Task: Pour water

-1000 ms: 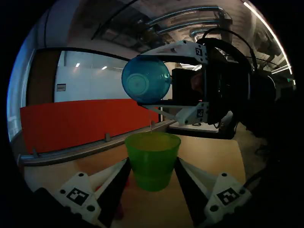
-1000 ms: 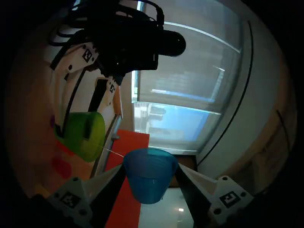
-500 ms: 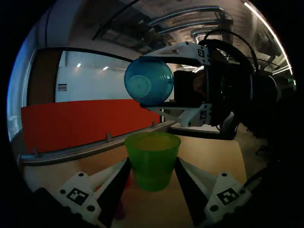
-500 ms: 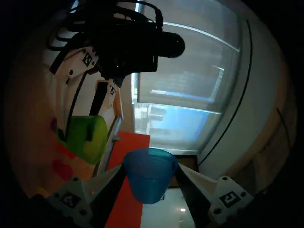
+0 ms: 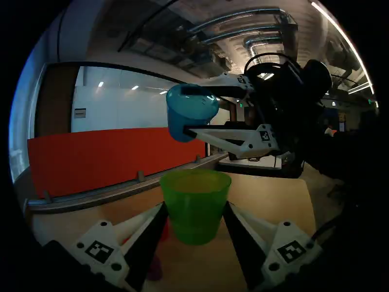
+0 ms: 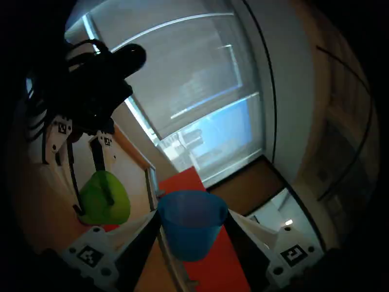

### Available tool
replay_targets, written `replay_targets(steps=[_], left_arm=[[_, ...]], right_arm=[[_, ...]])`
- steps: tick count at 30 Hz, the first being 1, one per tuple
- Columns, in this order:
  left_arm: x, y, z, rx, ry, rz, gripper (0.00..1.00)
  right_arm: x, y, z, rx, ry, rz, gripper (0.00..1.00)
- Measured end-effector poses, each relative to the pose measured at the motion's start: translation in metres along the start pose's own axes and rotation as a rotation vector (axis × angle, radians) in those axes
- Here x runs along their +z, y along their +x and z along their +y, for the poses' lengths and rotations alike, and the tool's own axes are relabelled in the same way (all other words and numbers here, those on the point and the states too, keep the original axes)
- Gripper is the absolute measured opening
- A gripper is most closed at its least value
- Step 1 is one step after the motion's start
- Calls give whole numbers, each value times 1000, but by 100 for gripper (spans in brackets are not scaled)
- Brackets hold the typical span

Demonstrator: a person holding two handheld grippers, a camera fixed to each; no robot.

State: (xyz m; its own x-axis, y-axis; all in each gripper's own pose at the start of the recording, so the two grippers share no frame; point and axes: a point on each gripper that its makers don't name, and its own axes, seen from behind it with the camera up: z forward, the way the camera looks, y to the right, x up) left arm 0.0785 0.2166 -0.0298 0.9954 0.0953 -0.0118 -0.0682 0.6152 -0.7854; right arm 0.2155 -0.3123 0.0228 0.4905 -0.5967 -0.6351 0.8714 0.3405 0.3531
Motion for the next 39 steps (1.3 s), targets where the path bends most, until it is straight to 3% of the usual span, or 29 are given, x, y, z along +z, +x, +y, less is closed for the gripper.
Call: replay_targets(steps=[13, 23, 29, 39], left_arm=[[-1, -4, -4, 6, 11, -16, 79], [-2, -8, -3, 12, 13, -32, 79], [-3, -15, -6, 9, 12, -60, 79], [2, -31, -4, 31, -7, -127, 79]], right_arm=[[-21, -35, -12, 571, 19, -77, 90], [-31, -46, -28, 936, 94, -99, 90], [-38, -56, -29, 1013, 103, -99, 90], [-50, -80, -53, 995, 142, -164, 90]])
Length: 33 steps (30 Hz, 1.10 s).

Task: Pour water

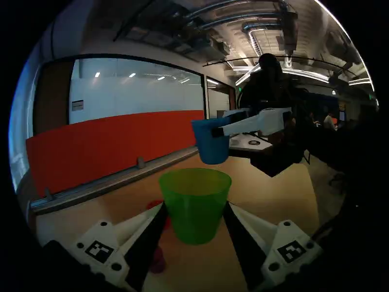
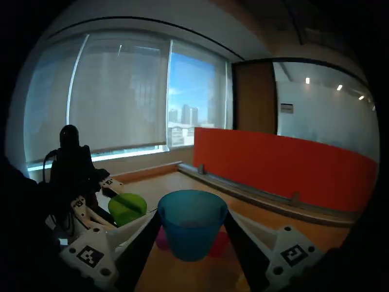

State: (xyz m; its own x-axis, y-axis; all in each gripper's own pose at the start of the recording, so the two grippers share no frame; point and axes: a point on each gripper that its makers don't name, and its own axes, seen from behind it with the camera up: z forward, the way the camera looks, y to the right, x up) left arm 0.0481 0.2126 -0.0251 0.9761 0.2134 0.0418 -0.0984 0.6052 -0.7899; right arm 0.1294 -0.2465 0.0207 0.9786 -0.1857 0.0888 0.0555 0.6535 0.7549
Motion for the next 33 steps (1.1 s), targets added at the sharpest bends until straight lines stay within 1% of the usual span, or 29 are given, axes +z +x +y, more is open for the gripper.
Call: replay_targets(steps=[9, 14, 20, 29, 33], left_arm=[[11, -25, 1, 36, -13, -98, 79], [18, -39, 5, 48, -32, -149, 79], [26, -55, 12, 71, -60, -209, 79], [37, -78, 18, 76, -94, -284, 79], [40, -88, 19, 83, -106, -323, 79]], right_arm=[[-6, -33, 8, -36, 1, -60, 90], [-8, -54, 13, -52, -1, -98, 90], [-11, -76, 21, -56, -1, -133, 91], [-13, -112, 31, -55, 2, -199, 91], [-12, -125, 33, -50, 8, -213, 91]])
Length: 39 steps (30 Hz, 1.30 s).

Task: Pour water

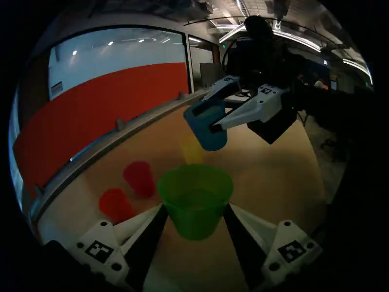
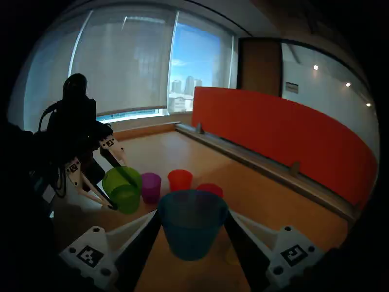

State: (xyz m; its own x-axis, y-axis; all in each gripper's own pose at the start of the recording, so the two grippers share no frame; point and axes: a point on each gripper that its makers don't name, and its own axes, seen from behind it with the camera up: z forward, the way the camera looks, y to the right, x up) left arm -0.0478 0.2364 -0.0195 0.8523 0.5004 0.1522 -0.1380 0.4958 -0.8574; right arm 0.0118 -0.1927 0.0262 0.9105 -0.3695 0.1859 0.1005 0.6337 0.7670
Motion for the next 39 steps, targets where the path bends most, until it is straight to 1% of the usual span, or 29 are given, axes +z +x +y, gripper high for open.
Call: replay_targets(steps=[8, 14, 24, 29, 35, 39], left_arm=[[13, -16, 3, -4, -26, -70, 79], [22, -29, 5, -9, -46, -117, 79], [30, -38, 6, -21, -62, -161, 79], [35, -43, 8, -15, -67, -187, 79], [42, -53, 13, -12, -83, -222, 79], [46, -58, 14, -3, -86, -237, 79]], right_arm=[[8, -27, -1, 25, 29, -34, 91], [13, -44, -1, 27, 42, -67, 91], [21, -65, -3, 26, 62, -117, 91], [26, -76, -7, 11, 78, -146, 91], [32, -90, -9, 10, 89, -179, 91], [34, -97, -9, 10, 93, -193, 91]])
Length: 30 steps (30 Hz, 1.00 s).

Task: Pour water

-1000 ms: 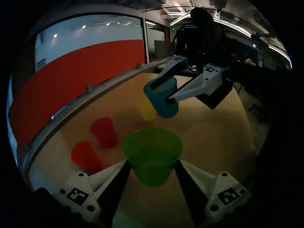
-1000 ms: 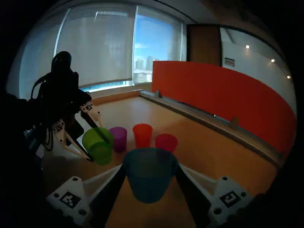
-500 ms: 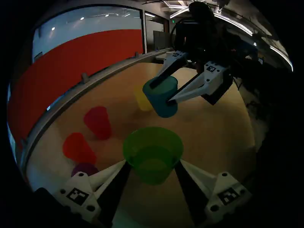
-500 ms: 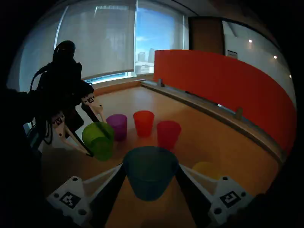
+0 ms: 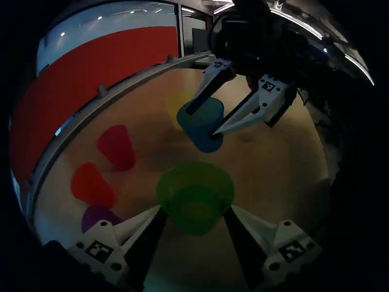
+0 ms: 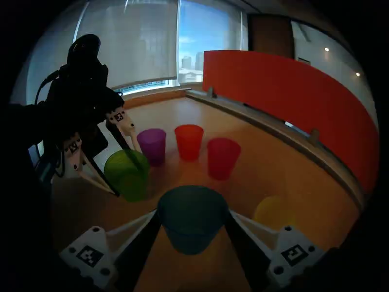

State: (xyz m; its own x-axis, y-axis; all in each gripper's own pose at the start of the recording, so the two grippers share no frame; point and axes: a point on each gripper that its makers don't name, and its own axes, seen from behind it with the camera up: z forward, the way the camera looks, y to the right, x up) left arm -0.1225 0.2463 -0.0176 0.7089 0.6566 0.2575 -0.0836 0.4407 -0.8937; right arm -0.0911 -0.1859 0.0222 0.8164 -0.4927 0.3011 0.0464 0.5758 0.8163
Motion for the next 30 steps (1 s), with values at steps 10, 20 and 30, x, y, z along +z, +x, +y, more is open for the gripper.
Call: replay_targets(steps=[10, 20, 30], left_arm=[[11, -5, 3, 1, -15, -19, 79], [19, -13, 7, 5, -21, -28, 79], [17, -19, 7, -10, -24, -28, 79]], right_arm=[[5, -11, 0, -4, 8, -31, 91], [9, -13, 1, -9, 10, -44, 91], [11, -16, 0, -15, 8, -55, 91]])
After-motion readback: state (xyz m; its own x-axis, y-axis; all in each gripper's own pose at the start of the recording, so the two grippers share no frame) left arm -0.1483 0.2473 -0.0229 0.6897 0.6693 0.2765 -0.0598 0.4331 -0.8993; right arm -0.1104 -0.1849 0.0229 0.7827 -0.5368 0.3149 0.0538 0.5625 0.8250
